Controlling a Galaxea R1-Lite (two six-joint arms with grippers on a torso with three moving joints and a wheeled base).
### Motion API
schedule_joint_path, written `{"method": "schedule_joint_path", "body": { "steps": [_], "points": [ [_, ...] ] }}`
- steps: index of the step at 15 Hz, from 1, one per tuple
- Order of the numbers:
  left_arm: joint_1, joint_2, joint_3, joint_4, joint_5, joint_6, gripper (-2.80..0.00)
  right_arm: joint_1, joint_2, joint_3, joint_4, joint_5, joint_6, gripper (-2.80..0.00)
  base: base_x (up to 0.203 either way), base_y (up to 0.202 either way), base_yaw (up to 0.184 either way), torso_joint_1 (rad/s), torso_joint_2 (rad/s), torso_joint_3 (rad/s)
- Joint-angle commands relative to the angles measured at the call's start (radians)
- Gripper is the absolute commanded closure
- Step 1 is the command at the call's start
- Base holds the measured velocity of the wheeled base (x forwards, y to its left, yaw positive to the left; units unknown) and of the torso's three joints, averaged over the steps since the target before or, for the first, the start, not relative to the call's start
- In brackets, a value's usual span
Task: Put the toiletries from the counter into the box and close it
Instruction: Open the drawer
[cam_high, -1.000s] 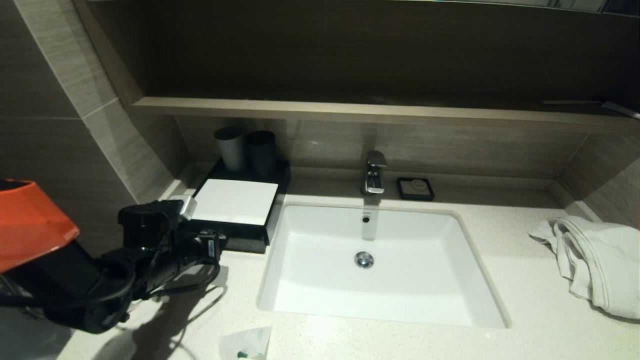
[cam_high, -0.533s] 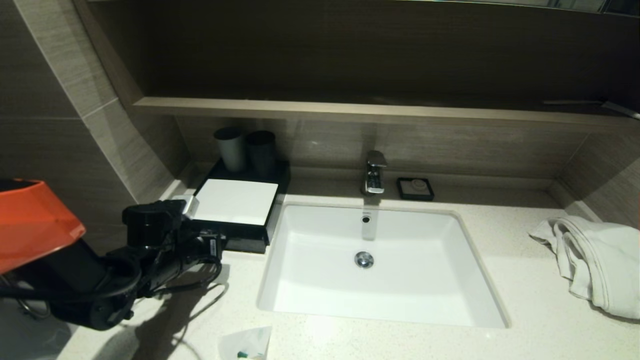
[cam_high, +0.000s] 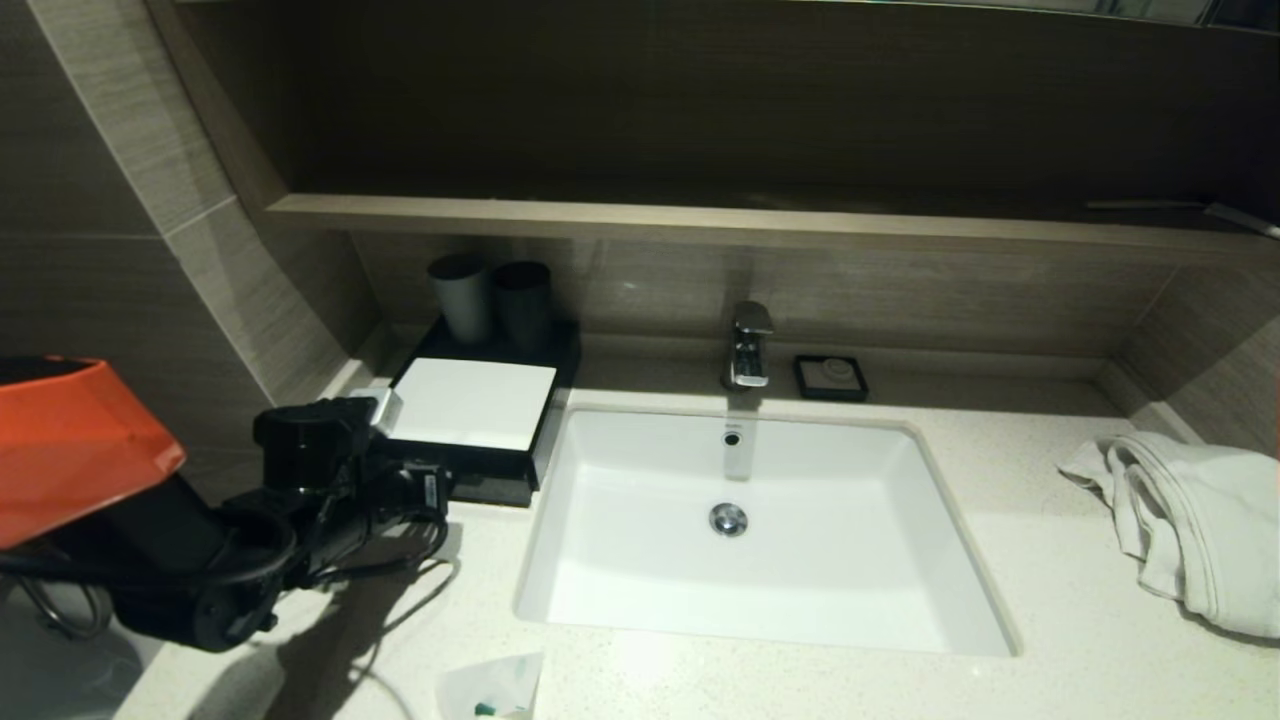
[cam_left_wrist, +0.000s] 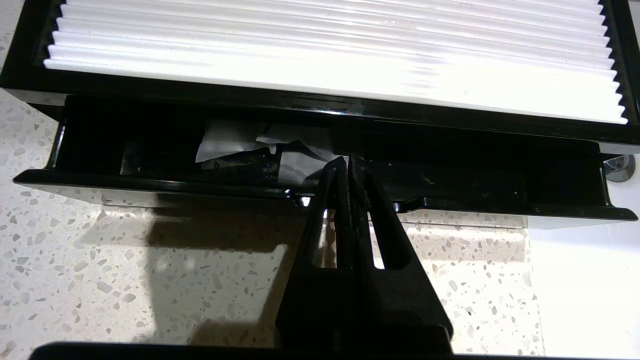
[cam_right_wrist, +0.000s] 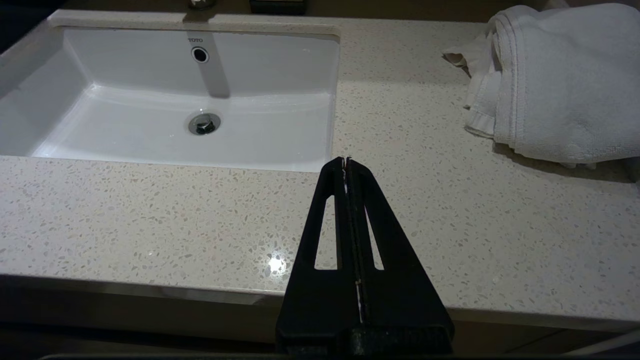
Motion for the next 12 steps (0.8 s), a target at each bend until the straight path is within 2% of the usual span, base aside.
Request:
{"method": "schedule_joint_path", "body": {
  "steps": [1,12],
  "points": [
    [0.0,0.01,-0.005,-0.006,0.0,-0.001,0.0,0.0,0.0,0.0,0.0,0.0,0.0,0.0,0.0,0.0,0.0,0.0,0.0,0.0],
    [0.0,0.033,-0.034,-0.017,0.001,-0.001,0.0,0.0,0.0,0.0,0.0,0.0,0.0,0.0,0.0,0.0,0.0,0.0,0.0,0.0]
  ]
}}
